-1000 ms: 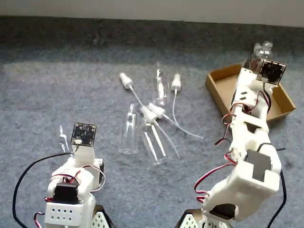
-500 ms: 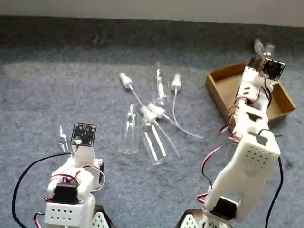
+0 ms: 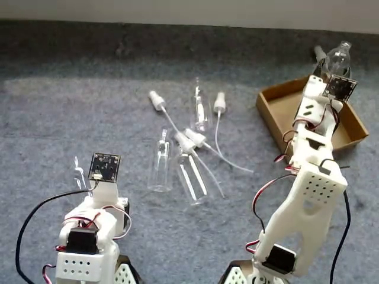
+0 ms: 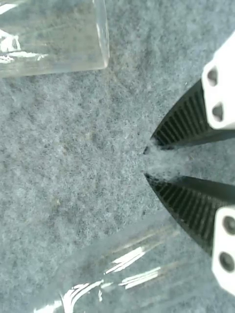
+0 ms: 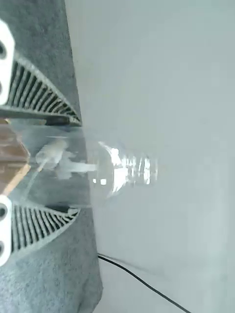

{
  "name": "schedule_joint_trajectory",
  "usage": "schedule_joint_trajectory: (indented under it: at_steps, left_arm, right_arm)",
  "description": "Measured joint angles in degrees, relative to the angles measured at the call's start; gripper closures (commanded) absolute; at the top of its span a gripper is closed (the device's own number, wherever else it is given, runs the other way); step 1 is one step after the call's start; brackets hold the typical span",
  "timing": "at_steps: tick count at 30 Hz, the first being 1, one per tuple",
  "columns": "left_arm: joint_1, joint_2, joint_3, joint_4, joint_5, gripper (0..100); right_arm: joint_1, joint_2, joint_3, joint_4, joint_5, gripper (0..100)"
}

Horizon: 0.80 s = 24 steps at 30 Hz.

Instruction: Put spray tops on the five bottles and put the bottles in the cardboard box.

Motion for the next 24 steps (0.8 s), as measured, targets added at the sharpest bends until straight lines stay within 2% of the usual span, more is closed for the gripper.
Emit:
schedule_joint_trajectory:
  at_steps: [14,24]
  left_arm:
    - [0.0,0.0,0.0,0.0,0.0,99]
    - [0.0,0.0,0.0,0.0,0.0,99]
  right_arm:
    - [0.0,0.35,0.35,-0.44,0.0,90.5]
    - [0.0,6.77,-0.09,-1.41,0.09,90.2]
